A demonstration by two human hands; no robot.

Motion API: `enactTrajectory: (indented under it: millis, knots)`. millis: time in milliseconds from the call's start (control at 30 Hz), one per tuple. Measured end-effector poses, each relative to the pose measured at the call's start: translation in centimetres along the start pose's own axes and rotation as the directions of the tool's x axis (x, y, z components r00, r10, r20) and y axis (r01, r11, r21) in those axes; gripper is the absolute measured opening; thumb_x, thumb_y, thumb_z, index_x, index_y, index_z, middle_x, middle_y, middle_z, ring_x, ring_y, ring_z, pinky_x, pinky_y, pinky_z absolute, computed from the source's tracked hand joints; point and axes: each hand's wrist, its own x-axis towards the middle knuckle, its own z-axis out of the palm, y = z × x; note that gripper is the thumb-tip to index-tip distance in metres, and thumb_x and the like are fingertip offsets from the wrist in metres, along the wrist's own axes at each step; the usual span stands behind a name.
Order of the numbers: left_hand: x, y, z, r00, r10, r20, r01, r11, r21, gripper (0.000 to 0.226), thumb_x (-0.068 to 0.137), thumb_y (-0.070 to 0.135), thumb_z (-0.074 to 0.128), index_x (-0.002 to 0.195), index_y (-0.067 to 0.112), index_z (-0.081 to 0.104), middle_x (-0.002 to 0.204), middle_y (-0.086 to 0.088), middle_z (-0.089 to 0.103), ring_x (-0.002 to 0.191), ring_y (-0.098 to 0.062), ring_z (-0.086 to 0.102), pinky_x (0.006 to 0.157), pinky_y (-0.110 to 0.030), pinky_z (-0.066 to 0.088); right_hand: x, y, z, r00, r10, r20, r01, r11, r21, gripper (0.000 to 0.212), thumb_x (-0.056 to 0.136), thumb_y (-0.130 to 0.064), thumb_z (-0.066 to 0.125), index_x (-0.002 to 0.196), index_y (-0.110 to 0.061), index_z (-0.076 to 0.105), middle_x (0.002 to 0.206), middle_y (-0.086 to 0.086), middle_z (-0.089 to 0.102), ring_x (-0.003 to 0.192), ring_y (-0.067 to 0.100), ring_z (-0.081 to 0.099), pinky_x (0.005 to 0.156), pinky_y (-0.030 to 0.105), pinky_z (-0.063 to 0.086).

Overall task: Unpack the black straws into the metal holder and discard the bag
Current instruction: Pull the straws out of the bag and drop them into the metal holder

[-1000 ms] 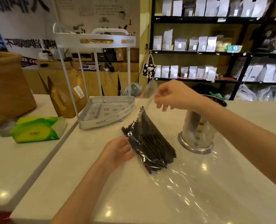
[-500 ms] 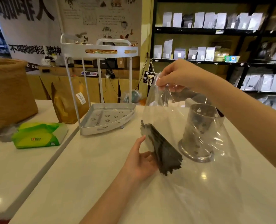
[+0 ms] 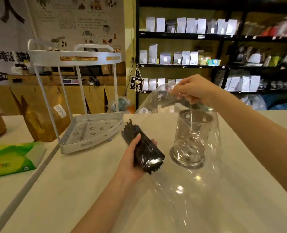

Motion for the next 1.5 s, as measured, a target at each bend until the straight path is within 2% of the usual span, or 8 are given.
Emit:
enactTrajectory:
  millis: [267,400,533,700,933,1067,1233,1500]
  knots:
    - [3.9,2.7,2.4,0.997,0.033,0.064,-0.049,0.959,0.280,0.046,0.059,0.016,0.069,0.102,0.004,0.059,0.071,-0.013,0.073,0.063,-0.023,0.071,0.061,-0.037,0.053,0.5,2.9,-4.6,0.980,0.197,0.005,-0.196,0.974,0.113,0.028,0.078,-0.018,0.070,0.099,0.001,0.066,0.069,0.005,0.071,0.040,0.007,0.047,0.040,0.015,0.040]
    - [6.0,4.4,5.5,0.993,0.054,0.106,-0.091,0.919,0.383,0.029,0.074,0.013,0.063,0.101,0.004,0.058,0.067,-0.011,0.073,0.058,-0.020,0.071,0.055,-0.032,0.057,1.2,3.7,-7.3,0.989,0.136,-0.062,-0.127,0.982,0.139,0.022,0.080,-0.016,0.069,0.095,-0.001,0.067,0.062,-0.001,0.071,0.045,0.007,0.051,0.046,0.016,0.044]
    - [8.1,5.4,9.3,0.996,0.038,0.082,-0.075,0.852,0.518,0.017,0.078,0.018,0.063,0.091,0.008,0.062,0.061,-0.008,0.072,0.051,-0.021,0.069,0.053,-0.032,0.054,2.6,4.3,-9.9,0.988,0.099,-0.121,-0.070,0.973,0.218,0.015,0.080,-0.014,0.068,0.092,-0.005,0.068,0.060,-0.002,0.071,0.040,0.004,0.052,0.036,0.013,0.040]
    - [11.0,6.0,13.8,0.994,0.070,0.079,-0.103,0.799,0.593,0.013,0.077,0.019,0.064,0.085,0.009,0.062,0.055,-0.007,0.070,0.046,-0.019,0.067,0.055,-0.032,0.050,4.6,4.8,-12.9,0.978,0.062,-0.200,-0.012,0.970,0.242,0.002,0.079,-0.015,0.070,0.080,-0.013,0.069,0.060,-0.004,0.071,0.055,0.009,0.055,0.059,0.024,0.045]
    - [14.6,6.3,19.4,0.989,0.101,0.109,-0.148,0.752,0.642,0.015,0.078,0.022,0.064,0.084,0.009,0.061,0.050,-0.006,0.069,0.044,-0.020,0.066,0.048,-0.027,0.051,7.5,4.9,-17.0,0.960,0.003,-0.278,0.061,0.973,0.221,0.004,0.083,-0.013,0.066,0.078,-0.012,0.066,0.050,-0.006,0.068,0.035,0.001,0.052,0.040,0.013,0.046]
    - [16.7,6.7,21.9,0.985,0.120,0.122,-0.171,0.734,0.657,0.013,0.078,0.021,0.064,0.082,0.009,0.061,0.050,-0.006,0.068,0.044,-0.020,0.066,0.051,-0.029,0.050,9.3,4.9,-19.0,0.947,-0.058,-0.317,0.125,0.972,0.197,0.007,0.083,-0.015,0.066,0.087,-0.010,0.067,0.068,-0.001,0.069,0.040,0.002,0.054,0.040,0.014,0.047]
    - [19.0,6.8,23.3,0.980,0.131,0.147,-0.196,0.707,0.679,0.011,0.079,0.019,0.064,0.079,0.009,0.061,0.052,-0.006,0.069,0.045,-0.019,0.066,0.055,-0.032,0.051,11.4,5.9,-19.9,0.913,-0.095,-0.397,0.178,0.968,0.178,0.004,0.083,-0.018,0.066,0.079,-0.016,0.067,0.053,-0.009,0.069,0.038,0.001,0.053,0.043,0.013,0.048]
    - [21.4,6.4,22.5,0.967,0.161,0.197,-0.254,0.670,0.697,0.011,0.076,0.018,0.066,0.081,0.010,0.061,0.053,-0.002,0.071,0.049,-0.016,0.068,0.057,-0.032,0.052,11.6,8.9,-18.5,0.867,-0.201,-0.457,0.312,0.933,0.180,0.008,0.085,-0.018,0.064,0.078,-0.020,0.065,0.053,-0.011,0.068,0.036,0.001,0.048,0.040,0.013,0.043]
